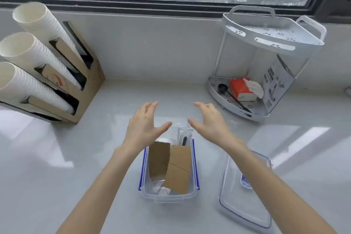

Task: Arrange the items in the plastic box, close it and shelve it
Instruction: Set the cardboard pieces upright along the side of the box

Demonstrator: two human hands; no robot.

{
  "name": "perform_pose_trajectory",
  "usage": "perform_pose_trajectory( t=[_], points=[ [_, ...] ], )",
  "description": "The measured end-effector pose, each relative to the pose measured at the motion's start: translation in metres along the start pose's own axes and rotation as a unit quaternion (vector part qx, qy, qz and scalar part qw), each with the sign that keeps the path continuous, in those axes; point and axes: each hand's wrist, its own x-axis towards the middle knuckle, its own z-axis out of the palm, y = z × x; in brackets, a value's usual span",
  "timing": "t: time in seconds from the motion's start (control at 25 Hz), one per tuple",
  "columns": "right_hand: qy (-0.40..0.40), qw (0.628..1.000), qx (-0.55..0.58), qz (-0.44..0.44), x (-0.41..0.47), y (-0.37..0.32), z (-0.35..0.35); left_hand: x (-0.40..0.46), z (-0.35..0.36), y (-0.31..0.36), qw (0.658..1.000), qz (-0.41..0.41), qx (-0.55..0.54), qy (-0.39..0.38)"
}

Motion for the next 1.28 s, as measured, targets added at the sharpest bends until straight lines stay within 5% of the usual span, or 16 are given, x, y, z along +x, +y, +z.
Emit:
perform_pose_trajectory(
  t=[0.84, 1.28],
  points=[
    [-0.182, 0.979, -0.088, 0.003, -0.027, 0.011, 0.070, -0.036, 0.055, -0.035, 0.992, -0.065, 0.061, -0.086],
    [-0.139, 0.989, -0.029, 0.036, -0.020, 0.012, 0.072, -0.041, 0.052, -0.040, 0.997, -0.062, -0.009, -0.052]
  ],
)
